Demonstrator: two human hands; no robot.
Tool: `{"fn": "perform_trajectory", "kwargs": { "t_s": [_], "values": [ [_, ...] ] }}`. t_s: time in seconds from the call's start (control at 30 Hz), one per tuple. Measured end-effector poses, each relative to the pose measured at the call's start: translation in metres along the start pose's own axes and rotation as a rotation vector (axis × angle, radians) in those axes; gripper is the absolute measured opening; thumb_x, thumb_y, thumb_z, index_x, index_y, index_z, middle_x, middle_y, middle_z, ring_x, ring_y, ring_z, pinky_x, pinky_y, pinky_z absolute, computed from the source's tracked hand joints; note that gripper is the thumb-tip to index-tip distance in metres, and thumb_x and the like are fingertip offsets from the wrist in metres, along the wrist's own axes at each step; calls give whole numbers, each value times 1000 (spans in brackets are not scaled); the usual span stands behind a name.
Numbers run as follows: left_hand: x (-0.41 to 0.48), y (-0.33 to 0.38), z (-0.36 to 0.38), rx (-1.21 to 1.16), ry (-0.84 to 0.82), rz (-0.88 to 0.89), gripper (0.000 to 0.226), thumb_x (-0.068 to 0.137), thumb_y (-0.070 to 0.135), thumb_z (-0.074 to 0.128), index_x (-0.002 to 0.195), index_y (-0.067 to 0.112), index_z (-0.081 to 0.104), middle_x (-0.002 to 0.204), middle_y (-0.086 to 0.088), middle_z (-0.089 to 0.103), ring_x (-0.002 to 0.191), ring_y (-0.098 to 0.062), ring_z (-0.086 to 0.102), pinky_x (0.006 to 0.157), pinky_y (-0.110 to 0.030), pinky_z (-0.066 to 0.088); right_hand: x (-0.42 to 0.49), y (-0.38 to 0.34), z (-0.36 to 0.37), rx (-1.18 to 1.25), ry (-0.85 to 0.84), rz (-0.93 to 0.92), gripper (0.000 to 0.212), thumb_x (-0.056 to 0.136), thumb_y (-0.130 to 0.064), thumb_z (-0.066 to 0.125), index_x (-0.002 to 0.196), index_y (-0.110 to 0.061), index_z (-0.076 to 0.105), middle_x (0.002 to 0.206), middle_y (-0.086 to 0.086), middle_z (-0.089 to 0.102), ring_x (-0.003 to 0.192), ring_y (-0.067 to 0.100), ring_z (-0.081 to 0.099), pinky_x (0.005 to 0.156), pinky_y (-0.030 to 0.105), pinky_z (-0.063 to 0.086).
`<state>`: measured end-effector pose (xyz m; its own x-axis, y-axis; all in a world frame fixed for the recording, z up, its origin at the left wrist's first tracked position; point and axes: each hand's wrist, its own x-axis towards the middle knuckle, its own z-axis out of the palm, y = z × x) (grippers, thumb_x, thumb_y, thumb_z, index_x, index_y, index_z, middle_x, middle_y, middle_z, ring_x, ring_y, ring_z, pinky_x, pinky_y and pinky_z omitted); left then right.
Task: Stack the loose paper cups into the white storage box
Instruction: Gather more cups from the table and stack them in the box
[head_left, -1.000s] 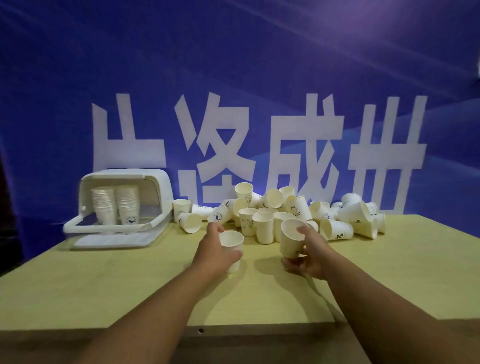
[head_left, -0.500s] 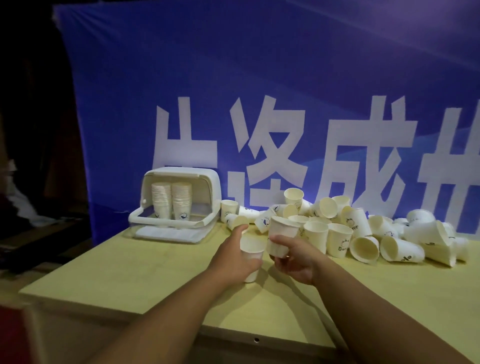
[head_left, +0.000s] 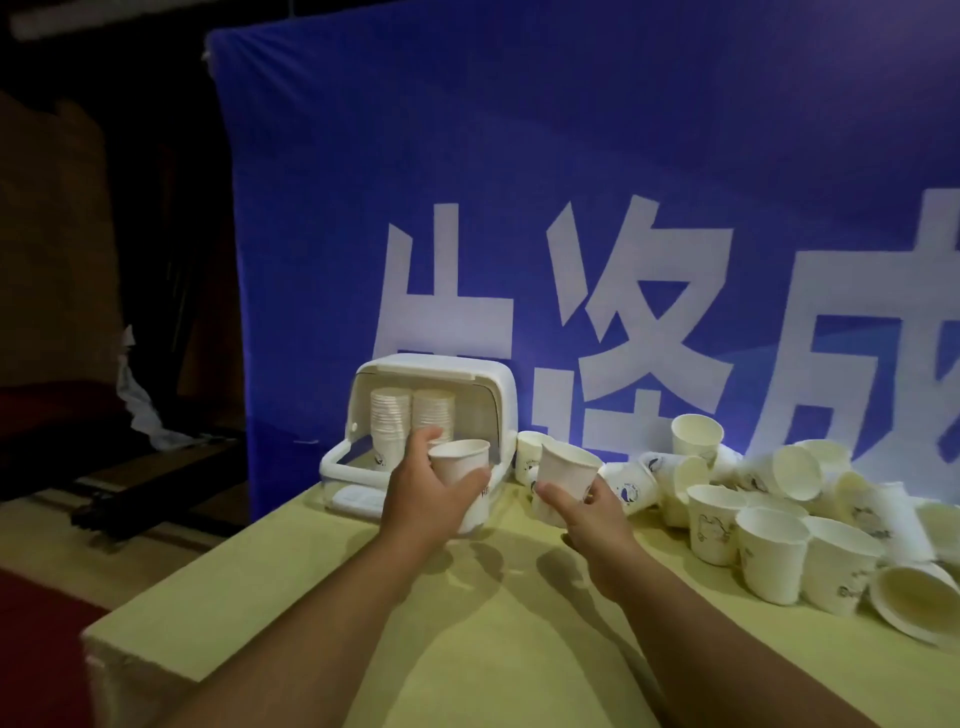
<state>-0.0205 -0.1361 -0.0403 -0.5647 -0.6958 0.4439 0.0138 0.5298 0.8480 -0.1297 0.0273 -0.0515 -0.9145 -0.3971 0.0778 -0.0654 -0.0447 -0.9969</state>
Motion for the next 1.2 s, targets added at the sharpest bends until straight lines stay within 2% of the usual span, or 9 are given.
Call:
{"fn": "perform_trajectory", "kwargs": {
  "t_s": [0.13, 0.23, 0.33, 0.47, 0.7, 0.87, 1.0, 1.1, 1.2],
  "values": [
    [46, -5, -4, -28, 39, -3, 76, 76, 46, 85, 138, 37, 44, 130, 3, 62, 110, -22, 63, 93, -44, 56, 32, -6, 24, 16, 8, -124, 49, 82, -32, 81, 123, -25, 55, 114, 0, 65, 101, 18, 62, 76, 32, 52],
    [74, -14, -1, -27, 85, 18, 73, 73, 43, 89, 133, 39, 47, 128, 8, 62, 108, -19, 63, 90, -41, 56, 55, -15, 39, 132, 63, -140, 45, 83, -29, 81, 121, -22, 57, 111, 0, 67, 100, 18, 62, 77, 33, 51],
    [90, -31, 6, 16, 41, -15, 84, 72, 42, 90, 141, 37, 43, 133, 7, 61, 112, -19, 61, 90, -40, 56, 72, -19, 54, 254, 29, -119, 42, 85, -28, 79, 119, -25, 56, 108, -1, 65, 96, 16, 61, 70, 30, 48],
    [90, -52, 16, 195, -13, -33, 90, 69, 59, 85, 144, 41, 39, 133, 7, 61, 115, -22, 60, 95, -46, 55, 88, -10, 65, 172, 16, -178, 54, 83, -31, 80, 123, -34, 45, 108, -10, 59, 99, 11, 58, 84, 35, 51],
    [86, -49, 21, 524, -204, 0, 97, 66, 92, 57, 146, 38, 45, 144, 5, 57, 131, -28, 52, 107, -49, 45, 94, -3, 72, 26, 18, -326, 68, 77, -37, 85, 128, -41, 41, 116, -14, 56, 107, 14, 58, 88, 38, 58],
    [85, -58, 6, 546, -296, -4, 110, 46, 104, 51, 138, 43, 52, 127, 14, 67, 120, -21, 59, 104, -49, 48, 88, -5, 83, -31, -39, -388, 76, 77, -34, 86, 134, -41, 37, 120, -14, 55, 106, 11, 58, 81, 25, 54],
    [79, -57, -1, 502, -354, 11, 106, 45, 99, 61, 138, 51, 43, 124, 21, 67, 120, -19, 61, 103, -50, 51, 90, 2, 88, -125, -111, -396, 82, 75, -37, 87, 133, -50, 30, 127, -13, 55, 115, 16, 58, 91, 32, 56],
    [76, -53, -3, 464, -348, 14, 116, 44, 94, 67, 144, 56, 23, 126, 19, 65, 124, -21, 60, 105, -51, 51, 91, 5, 87, -204, -130, -382, 86, 76, -52, 82, 141, -52, 25, 131, -11, 58, 115, 16, 61, 95, 39, 57],
    [77, -55, -4, 378, -324, 36, 129, 39, 98, 68, 147, 64, 6, 131, 17, 64, 124, -22, 60, 104, -53, 52, 89, 4, 86, -234, -82, -380, 63, 90, -54, 66, 144, -43, 37, 126, -14, 57, 112, 11, 59, 90, 30, 55]
  ]
}}
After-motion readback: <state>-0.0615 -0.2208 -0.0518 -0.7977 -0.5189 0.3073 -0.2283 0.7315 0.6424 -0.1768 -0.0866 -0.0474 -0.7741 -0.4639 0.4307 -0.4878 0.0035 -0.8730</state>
